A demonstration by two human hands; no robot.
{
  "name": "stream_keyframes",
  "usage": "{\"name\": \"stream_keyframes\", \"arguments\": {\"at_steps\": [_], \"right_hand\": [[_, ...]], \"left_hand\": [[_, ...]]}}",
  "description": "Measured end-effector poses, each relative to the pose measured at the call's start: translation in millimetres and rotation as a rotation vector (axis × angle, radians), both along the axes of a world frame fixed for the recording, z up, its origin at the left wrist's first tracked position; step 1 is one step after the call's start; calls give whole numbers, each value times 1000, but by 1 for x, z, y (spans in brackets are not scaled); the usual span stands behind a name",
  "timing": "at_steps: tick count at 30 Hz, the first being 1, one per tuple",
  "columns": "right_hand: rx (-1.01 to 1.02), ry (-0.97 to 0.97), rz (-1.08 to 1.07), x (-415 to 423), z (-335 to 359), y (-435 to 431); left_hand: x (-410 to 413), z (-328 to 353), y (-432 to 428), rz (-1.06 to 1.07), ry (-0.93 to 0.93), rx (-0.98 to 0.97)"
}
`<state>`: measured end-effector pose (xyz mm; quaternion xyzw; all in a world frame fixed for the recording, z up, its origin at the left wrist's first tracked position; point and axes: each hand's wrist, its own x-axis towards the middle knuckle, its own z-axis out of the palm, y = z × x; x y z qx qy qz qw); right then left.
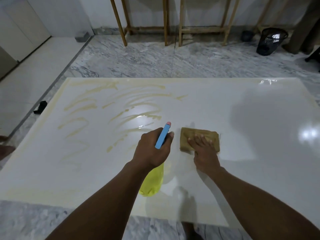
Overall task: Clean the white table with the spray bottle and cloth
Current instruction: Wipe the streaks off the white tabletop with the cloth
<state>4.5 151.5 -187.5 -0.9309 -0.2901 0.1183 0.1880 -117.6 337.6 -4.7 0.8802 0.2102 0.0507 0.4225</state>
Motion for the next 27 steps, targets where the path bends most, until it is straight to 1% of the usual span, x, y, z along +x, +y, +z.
{"name": "stream_keyframes", "arguments": {"at_steps": [3, 6, 9, 11, 12, 14, 16, 18, 19, 20, 21, 22, 24, 27], "right_hand": [[-52, 42, 12, -73, 8, -18], [-135, 81, 25, -126, 16, -30], [-164, 114, 43, -151, 30, -39], [-178, 161, 63, -146, 49, -40], [-193, 209, 78, -137, 64, -39], [-163, 403, 37, -113, 96, -32], [-103, 663, -92, -80, 122, -27], [-48, 908, -271, -43, 134, -28], [-23, 992, -341, -25, 138, -27], [-2, 1075, -367, -10, 138, -25], [-10, 1117, -367, 11, 138, -19], [-14, 1133, -355, 35, 139, -11], [10, 1076, -352, 89, 142, 14], [111, 833, -269, 169, 165, 57]], "left_hand": [[-54, 6, -13, -5, -5, -9], [-93, 11, -20, 7, 44, -15], [-117, 18, -23, 2, 75, -16], [-125, 24, -24, 1, 63, -27], [-125, 27, -24, -1, 56, -28], [-120, 32, -22, 4, 45, -29], [-108, 35, -17, 16, 26, -19], [-90, 35, -10, 22, 11, 0], [-80, 35, -6, 30, 8, 4], [-72, 36, -2, 39, 8, 6], [-59, 35, 4, 47, 8, 9], [-45, 34, 11, 54, 11, 19], [-13, 31, 26, 70, 16, 36], [34, 27, 47, 105, 30, 48]]}}
